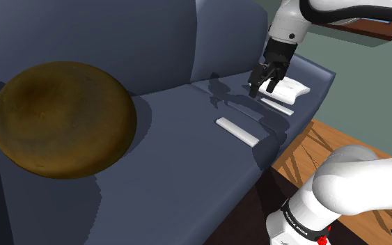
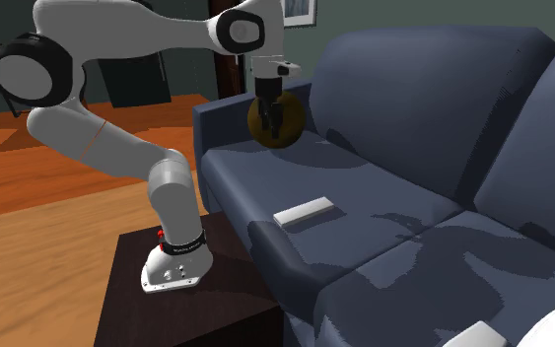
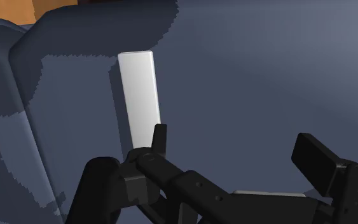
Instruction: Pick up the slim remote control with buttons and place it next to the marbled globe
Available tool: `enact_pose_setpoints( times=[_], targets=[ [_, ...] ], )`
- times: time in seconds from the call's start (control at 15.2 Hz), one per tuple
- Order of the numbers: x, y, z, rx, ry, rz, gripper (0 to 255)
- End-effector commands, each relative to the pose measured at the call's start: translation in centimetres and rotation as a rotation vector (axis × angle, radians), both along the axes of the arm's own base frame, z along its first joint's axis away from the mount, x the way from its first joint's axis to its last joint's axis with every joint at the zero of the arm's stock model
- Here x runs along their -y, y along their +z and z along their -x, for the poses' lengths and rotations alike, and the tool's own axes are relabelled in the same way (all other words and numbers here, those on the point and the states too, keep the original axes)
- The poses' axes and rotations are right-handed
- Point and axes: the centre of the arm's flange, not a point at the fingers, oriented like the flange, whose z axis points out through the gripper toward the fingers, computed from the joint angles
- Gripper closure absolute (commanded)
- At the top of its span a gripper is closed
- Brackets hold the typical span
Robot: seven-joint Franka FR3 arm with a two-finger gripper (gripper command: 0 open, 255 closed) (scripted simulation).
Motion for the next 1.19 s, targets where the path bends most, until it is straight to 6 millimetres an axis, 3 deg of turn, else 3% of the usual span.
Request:
enact_pose_setpoints(
  times=[0.0,1.12],
  targets=[
    [0.0,0.0,0.0,0.0,0.0,0.0,0],
    [9.6,-19.1,-7.5,-0.011,0.015,-0.026,0]
  ],
)
